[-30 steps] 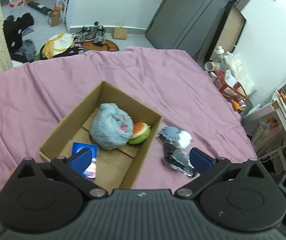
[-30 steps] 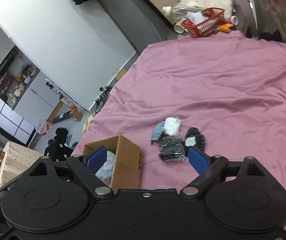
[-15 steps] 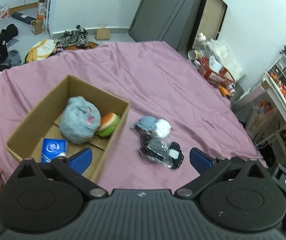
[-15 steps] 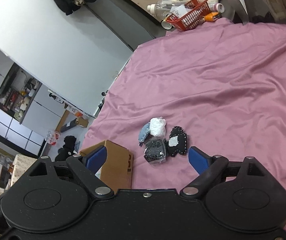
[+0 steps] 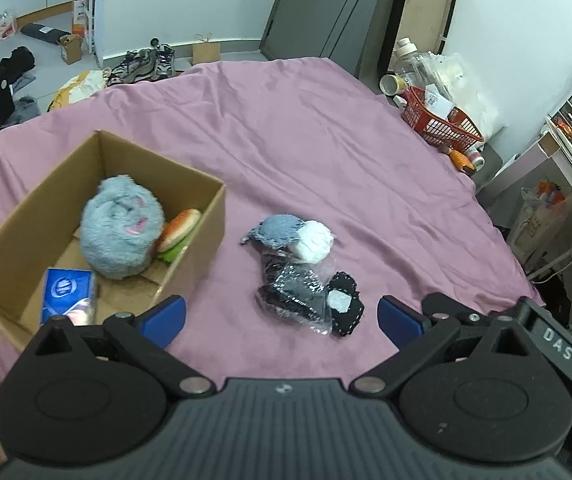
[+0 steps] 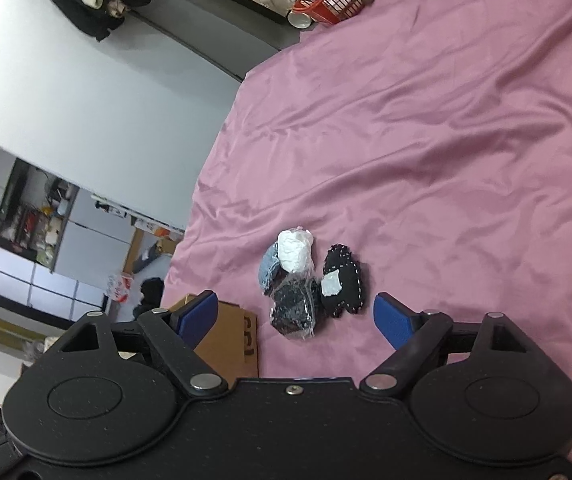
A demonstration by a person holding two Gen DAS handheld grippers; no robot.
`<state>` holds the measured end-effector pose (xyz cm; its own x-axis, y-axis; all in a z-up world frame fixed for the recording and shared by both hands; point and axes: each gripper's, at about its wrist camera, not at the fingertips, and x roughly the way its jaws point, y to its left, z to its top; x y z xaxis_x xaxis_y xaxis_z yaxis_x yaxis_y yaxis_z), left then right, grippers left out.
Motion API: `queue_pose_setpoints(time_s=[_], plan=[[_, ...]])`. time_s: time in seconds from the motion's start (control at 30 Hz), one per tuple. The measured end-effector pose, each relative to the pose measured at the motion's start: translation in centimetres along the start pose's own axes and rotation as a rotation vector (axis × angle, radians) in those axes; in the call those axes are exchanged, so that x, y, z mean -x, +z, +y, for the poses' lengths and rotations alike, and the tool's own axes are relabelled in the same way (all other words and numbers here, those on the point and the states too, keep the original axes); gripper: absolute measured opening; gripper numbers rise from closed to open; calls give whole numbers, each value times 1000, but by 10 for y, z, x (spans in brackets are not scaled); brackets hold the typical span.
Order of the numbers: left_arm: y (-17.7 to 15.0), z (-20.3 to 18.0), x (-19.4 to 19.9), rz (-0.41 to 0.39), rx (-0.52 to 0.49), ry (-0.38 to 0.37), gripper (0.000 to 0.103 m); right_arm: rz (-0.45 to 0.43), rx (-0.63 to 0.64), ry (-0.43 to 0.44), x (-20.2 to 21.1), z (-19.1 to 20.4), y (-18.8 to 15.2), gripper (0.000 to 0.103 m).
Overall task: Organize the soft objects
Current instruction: 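Move both tools toward the black bagged items and grey sock bundle, then grasp the black bagged item with the left tool while the right tool grasps the black pouch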
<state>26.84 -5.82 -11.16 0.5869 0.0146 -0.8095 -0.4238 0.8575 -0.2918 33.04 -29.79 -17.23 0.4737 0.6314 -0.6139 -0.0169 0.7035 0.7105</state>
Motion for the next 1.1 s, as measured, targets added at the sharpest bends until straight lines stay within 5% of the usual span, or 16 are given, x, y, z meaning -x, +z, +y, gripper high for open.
queue_pose_setpoints(time_s=[0.2,0.47,1.1], plan=[[-1,-2,-29,8,24,-5,93,33,-71,27,-27,-30,-3,62],[-2,-10,-65,27,21,4,69,72,-146,60,-45,-42,-1,56],[-2,-5,-129,97,93,36,66,102,-271,69,-74,-68,2,45]])
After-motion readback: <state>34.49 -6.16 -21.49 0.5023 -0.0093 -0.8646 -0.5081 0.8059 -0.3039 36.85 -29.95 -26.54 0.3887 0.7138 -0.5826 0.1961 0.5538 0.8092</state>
